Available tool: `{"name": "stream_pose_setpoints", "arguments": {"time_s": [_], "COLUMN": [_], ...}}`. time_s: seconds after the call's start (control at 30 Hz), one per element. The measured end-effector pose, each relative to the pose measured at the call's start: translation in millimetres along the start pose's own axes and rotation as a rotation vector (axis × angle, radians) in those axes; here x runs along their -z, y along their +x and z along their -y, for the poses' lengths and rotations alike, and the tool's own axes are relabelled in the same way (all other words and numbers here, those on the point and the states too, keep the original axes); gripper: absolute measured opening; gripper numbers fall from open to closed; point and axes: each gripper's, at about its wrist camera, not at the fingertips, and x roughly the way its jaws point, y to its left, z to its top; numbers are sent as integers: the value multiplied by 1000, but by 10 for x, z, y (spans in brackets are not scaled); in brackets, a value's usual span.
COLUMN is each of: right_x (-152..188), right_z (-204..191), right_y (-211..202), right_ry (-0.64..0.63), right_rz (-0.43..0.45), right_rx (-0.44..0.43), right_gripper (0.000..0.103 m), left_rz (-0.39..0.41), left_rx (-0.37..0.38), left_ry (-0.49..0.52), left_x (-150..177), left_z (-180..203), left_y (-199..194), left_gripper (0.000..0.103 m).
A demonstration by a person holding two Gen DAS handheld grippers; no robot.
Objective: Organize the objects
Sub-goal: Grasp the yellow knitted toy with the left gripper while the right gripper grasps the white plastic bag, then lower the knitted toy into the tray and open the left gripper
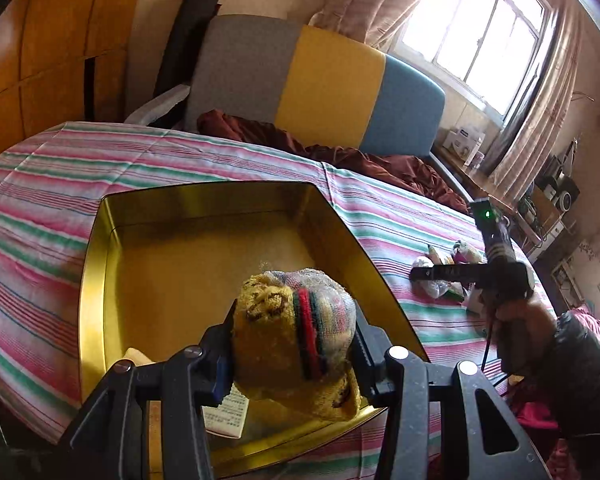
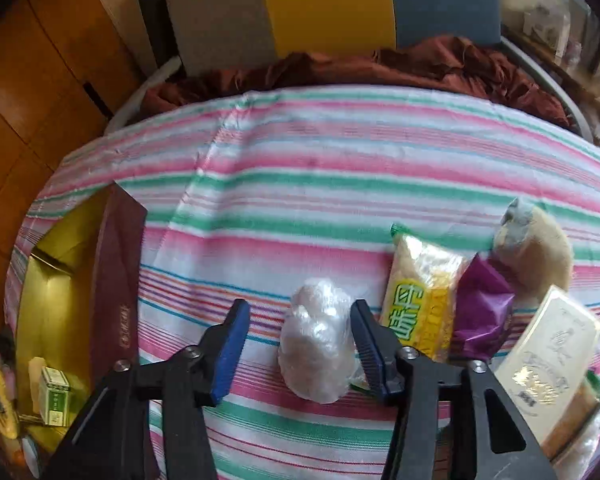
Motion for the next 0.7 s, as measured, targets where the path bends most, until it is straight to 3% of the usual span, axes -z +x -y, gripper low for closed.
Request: {"name": "stream_pose_setpoints", "arguments": {"time_s": [0.03, 0.2, 0.4, 0.7], "right_x": [51, 293, 674, 723], "right_z": [-27, -78, -154, -93], "right_y": [-14, -105, -229, -204], "right_ry": [-27, -80, -196, -216], "right_rz": [39, 36, 32, 52], "right_rx": [15, -10, -97, -152], "right_gripper": [35, 34, 35, 36], "left_rz": [-3, -5, 17, 10], "left_rx": [-3, -22, -59, -152], "left_ry": [-7, -39, -72, -139], "left_x": [16, 61, -3, -117], "left_z": [-39, -211, -379, -680], "left_y": [-4, -24, -90, -91], "left_gripper": [48, 48, 48, 48]}}
